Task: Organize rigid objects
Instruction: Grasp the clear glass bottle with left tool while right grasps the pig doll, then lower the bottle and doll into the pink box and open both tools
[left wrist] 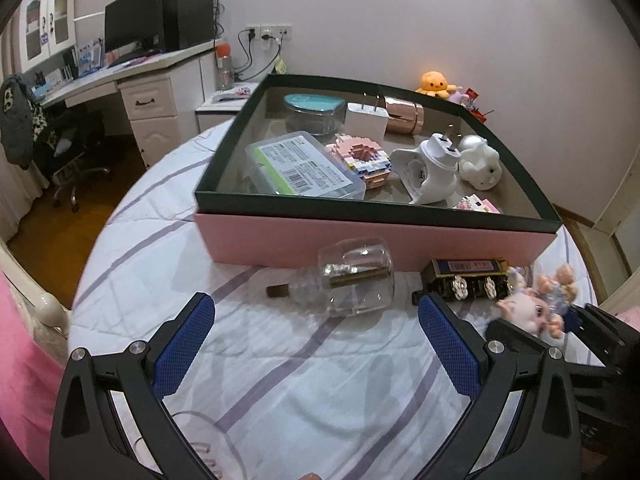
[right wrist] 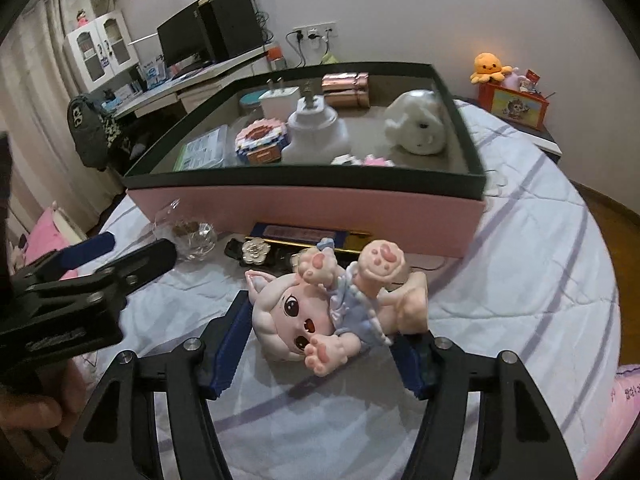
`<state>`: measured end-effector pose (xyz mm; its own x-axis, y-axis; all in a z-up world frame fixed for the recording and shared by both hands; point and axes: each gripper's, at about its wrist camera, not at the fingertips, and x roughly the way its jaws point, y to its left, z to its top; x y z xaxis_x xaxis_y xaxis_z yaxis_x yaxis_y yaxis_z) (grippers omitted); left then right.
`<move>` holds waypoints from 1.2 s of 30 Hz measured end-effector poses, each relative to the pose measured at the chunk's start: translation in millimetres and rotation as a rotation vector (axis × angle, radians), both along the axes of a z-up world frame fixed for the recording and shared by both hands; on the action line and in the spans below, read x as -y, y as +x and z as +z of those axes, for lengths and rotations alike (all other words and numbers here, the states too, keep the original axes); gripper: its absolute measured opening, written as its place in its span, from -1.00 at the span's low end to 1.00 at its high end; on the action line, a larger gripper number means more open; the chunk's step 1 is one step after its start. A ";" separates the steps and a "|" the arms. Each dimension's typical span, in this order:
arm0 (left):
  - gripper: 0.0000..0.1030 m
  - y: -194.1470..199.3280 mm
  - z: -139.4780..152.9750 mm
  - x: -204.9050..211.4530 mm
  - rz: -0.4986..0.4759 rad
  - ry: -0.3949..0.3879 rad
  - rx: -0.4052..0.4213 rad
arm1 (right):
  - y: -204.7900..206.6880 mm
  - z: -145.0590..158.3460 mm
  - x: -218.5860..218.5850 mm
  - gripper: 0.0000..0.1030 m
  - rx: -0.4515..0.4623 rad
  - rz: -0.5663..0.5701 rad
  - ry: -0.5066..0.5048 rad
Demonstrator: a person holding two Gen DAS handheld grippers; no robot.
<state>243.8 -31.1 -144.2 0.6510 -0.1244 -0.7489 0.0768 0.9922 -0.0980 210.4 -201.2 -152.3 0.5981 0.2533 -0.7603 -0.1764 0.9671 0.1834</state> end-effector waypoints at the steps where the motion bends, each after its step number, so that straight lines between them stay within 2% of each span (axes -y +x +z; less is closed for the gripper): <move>1: 1.00 3.8 -2.1 1.3 0.006 0.001 -0.004 | -0.4 0.9 2.3 0.27 0.001 -0.004 0.001; 4: 0.97 14.8 -9.6 4.5 0.025 0.019 -0.015 | -0.3 3.5 8.0 0.27 0.003 -0.016 0.002; 6: 0.75 22.9 -18.5 4.1 0.025 0.000 -0.049 | -0.2 4.3 11.7 0.27 0.003 -0.021 0.010; 7: 0.57 25.4 -22.5 3.2 0.029 -0.007 -0.063 | 0.1 4.9 12.6 0.27 0.004 -0.022 0.010; 8: 0.48 24.9 -22.2 2.8 0.037 0.005 -0.049 | 0.0 5.4 13.0 0.27 0.005 -0.023 0.012; 13: 0.47 20.3 -20.2 -3.0 0.017 -0.047 -0.041 | 0.2 8.2 14.8 0.27 0.011 -0.028 0.029; 24: 0.47 -13.4 -0.5 -8.9 -0.002 -0.053 -0.004 | -15.6 27.2 15.3 0.27 0.048 -0.024 0.035; 32: 0.47 -31.5 41.2 -15.3 -0.025 -0.053 0.085 | -24.2 51.7 14.8 0.27 0.101 -0.007 0.046; 36: 0.47 -24.8 69.7 -17.1 -0.034 -0.047 0.153 | -17.6 70.7 15.4 0.27 0.143 0.004 0.047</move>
<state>219.0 -14.0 -74.5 0.7517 -0.1811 -0.6342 0.1281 0.9833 -0.1290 192.8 -216.6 -81.5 0.6985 0.2890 -0.6547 -0.2077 0.9573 0.2010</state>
